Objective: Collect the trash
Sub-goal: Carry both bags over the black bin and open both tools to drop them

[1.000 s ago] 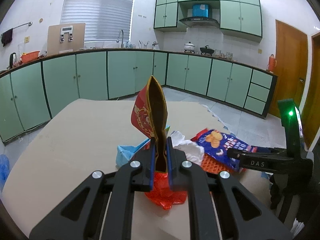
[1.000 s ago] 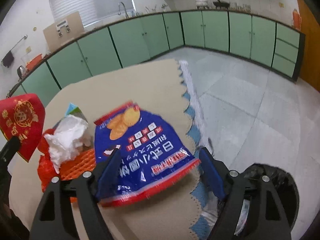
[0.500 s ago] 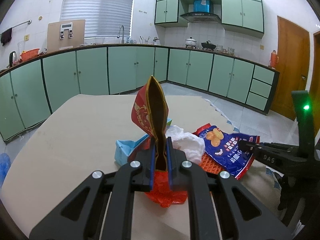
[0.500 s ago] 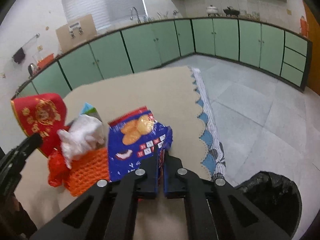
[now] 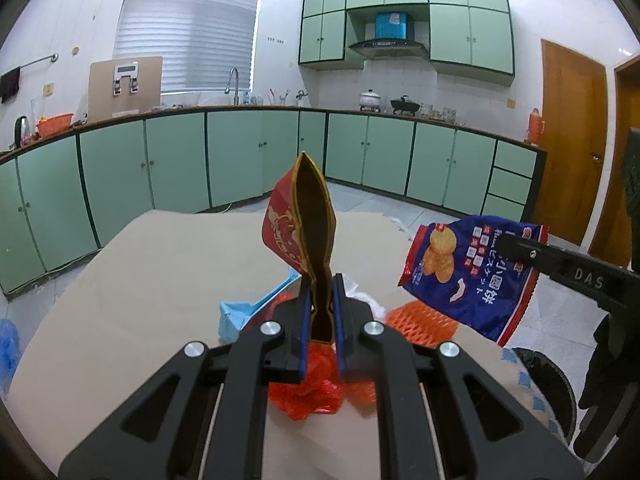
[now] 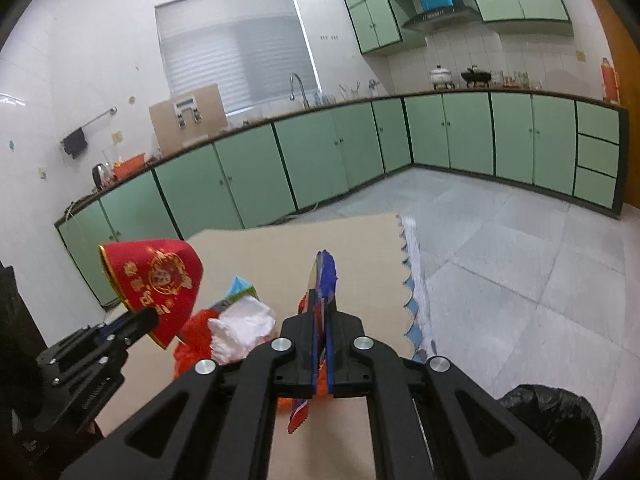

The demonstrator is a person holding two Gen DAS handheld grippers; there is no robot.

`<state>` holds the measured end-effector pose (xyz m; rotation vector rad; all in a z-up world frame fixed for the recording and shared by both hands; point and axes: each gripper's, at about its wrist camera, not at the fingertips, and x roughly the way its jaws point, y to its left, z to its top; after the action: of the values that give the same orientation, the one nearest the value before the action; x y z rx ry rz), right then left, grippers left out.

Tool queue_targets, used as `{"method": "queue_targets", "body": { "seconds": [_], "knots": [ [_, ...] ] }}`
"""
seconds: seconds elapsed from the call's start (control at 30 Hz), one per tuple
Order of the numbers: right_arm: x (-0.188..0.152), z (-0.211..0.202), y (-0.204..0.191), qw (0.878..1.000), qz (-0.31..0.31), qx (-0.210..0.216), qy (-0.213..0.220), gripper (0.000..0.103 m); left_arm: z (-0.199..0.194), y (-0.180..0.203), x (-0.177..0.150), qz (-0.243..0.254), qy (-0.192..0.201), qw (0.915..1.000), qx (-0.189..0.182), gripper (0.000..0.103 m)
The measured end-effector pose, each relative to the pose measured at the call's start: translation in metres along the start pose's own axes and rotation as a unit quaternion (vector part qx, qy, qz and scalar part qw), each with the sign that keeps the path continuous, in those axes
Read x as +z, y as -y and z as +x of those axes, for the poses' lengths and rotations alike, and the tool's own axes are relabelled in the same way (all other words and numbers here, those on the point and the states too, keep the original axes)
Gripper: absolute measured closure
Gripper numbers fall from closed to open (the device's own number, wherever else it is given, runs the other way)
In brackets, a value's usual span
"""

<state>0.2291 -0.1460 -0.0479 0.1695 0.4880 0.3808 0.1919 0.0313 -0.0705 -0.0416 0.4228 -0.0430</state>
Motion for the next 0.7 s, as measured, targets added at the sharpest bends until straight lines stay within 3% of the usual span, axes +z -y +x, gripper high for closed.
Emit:
{"method": "queue_targets", "body": {
  "seconds": [0.33, 0.7],
  "knots": [
    [0.014, -0.053, 0.003, 0.999, -0.009, -0.006, 0.047, 0.1, -0.024, 0.039, 0.01, 0.021, 0.026, 0.9983, -0.048, 0.095],
    [0.001, -0.138, 0.052, 0.992, 0.016, -0.095, 0.077, 0.1, -0.041, 0.13, -0.005, 0.055, 0.023, 0.9853, -0.16, 0.095]
  ]
}}
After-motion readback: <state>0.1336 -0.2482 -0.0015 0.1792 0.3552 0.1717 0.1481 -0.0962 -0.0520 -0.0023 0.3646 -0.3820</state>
